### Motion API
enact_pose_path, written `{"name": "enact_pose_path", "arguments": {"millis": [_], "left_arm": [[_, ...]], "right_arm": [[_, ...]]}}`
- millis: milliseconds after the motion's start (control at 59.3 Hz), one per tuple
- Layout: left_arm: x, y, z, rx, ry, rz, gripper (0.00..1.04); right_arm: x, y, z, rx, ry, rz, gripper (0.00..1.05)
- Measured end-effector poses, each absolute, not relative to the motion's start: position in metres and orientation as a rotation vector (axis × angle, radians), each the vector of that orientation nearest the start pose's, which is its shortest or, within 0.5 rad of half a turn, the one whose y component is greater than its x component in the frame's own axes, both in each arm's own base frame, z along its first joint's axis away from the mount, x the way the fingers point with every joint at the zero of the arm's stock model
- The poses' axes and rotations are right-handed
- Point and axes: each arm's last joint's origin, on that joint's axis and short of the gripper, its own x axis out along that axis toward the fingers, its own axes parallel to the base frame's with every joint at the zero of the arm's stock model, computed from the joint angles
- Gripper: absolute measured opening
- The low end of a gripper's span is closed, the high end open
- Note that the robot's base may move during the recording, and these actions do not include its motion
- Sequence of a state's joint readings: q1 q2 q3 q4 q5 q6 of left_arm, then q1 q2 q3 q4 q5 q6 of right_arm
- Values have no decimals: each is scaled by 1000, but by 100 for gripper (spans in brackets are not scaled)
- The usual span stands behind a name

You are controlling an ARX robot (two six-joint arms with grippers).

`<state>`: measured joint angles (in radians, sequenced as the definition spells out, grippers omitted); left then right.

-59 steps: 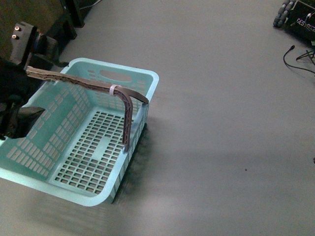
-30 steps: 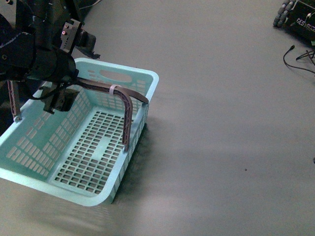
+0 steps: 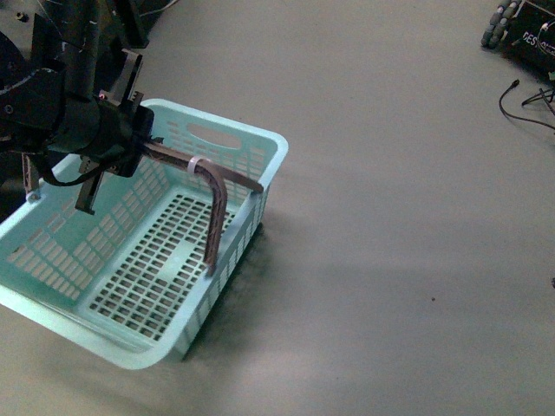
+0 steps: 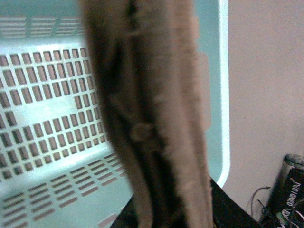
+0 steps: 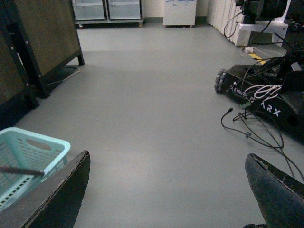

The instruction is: Pick lemon and mango into basket

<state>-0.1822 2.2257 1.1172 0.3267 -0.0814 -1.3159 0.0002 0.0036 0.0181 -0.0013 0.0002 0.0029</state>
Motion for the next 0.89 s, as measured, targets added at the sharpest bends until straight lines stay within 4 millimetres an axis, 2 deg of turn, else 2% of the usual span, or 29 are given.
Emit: {"name": "enact_pose_path", "arguments": {"millis": [169, 270, 456, 675, 759, 894], "left_arm": [[384, -65, 72, -1168, 684, 411, 6], [365, -54, 96, -1202, 651, 398, 6], [319, -29, 168, -1306, 528, 338, 6], [269, -12, 245, -1436, 388, 234, 6], [237, -9, 276, -1462, 346, 196, 6], [211, -7, 296, -1481, 324, 158, 6]], "right_arm": [[97, 0, 169, 3, -13, 0, 96], [97, 0, 169, 3, -13, 0, 96], [97, 0, 169, 3, -13, 0, 96], [97, 0, 169, 3, -13, 0, 96], [97, 0, 169, 3, -13, 0, 96], [97, 0, 169, 3, -13, 0, 96]]}}
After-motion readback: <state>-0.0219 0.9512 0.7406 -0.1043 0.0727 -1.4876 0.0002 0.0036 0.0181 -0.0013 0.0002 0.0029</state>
